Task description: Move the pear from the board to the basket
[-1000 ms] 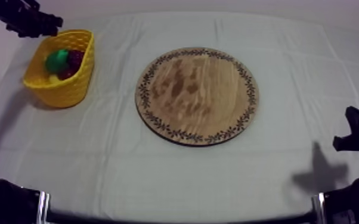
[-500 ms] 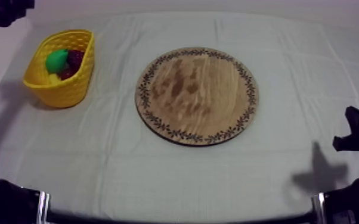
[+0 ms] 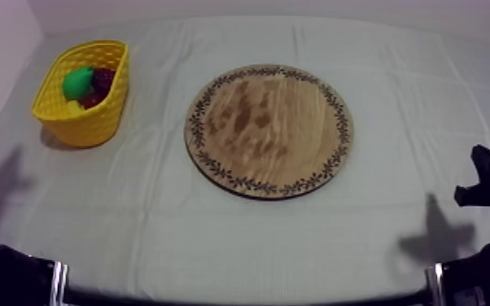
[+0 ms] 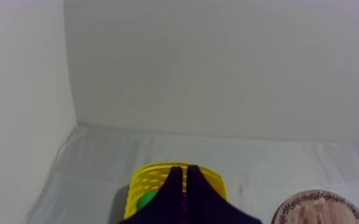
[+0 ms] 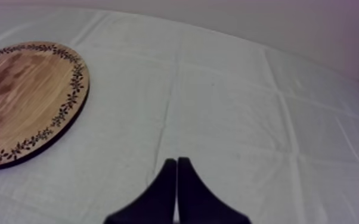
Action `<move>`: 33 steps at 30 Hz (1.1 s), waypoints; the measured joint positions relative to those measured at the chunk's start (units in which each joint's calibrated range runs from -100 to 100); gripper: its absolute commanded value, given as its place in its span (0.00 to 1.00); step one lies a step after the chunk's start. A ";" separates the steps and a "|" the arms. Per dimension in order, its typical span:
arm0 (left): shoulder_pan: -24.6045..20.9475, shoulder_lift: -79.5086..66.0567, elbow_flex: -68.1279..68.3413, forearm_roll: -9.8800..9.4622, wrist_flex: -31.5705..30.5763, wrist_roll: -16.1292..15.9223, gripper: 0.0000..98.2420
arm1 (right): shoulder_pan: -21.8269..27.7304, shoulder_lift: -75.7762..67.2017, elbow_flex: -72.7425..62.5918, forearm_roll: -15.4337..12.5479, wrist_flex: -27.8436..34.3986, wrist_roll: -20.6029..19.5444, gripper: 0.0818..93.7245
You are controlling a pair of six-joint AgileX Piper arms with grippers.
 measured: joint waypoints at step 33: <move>0.08 -40.19 44.96 4.10 -7.90 -4.80 0.00 | 0.00 0.00 0.00 0.00 0.00 0.00 0.00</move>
